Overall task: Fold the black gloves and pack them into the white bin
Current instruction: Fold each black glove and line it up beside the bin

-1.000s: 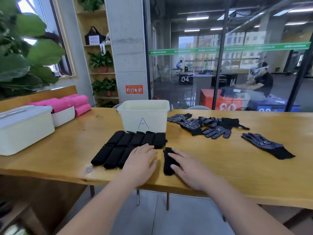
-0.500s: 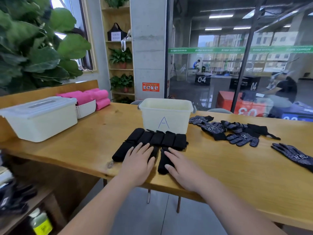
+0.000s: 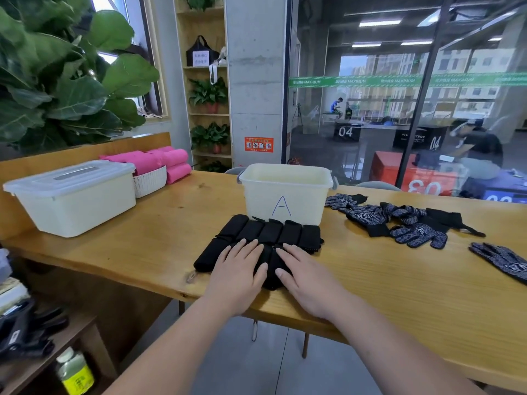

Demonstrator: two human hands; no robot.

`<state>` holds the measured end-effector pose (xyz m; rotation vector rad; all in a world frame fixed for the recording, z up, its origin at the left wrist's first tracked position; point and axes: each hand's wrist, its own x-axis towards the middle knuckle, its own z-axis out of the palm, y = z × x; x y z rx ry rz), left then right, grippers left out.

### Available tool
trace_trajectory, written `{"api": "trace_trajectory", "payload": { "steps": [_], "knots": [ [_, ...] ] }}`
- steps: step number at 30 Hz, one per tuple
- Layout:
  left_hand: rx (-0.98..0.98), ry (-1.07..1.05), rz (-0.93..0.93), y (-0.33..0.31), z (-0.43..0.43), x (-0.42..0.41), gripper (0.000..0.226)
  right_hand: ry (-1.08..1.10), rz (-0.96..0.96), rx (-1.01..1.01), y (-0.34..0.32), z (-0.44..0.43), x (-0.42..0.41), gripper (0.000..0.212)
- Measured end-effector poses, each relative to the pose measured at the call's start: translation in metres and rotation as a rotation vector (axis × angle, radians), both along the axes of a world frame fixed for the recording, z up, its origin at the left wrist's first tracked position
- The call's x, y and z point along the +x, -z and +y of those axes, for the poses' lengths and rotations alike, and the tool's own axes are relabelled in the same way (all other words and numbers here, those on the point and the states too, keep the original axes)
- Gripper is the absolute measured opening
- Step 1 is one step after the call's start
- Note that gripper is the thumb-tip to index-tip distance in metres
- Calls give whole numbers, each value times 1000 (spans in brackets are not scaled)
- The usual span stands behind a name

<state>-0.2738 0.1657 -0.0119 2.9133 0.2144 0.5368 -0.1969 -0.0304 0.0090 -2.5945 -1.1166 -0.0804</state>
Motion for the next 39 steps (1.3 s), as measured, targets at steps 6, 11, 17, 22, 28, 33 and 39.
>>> {"api": "trace_trajectory", "payload": {
  "steps": [6, 11, 17, 22, 28, 33, 39],
  "knots": [
    [18, 35, 12, -16, -13, 8, 64, 15, 7, 25, -14, -23, 8, 64],
    [29, 104, -8, -28, -44, 24, 60, 67, 12, 10, -21, -57, 16, 63],
    [57, 223, 3, -41, -98, 50, 58, 160, 8, -16, -24, -110, 29, 65],
    [95, 304, 8, -42, -146, 74, 57, 256, 0, -30, -22, -155, 43, 64],
    [124, 396, 62, -36, -194, 104, 60, 377, 12, -48, -12, -201, 66, 62],
    [99, 438, 108, -27, -220, 128, 60, 450, -34, -120, 0, -230, 78, 65],
    [72, 429, 136, -15, -234, 154, 60, 509, -38, -104, 11, -246, 102, 67]
  ]
}}
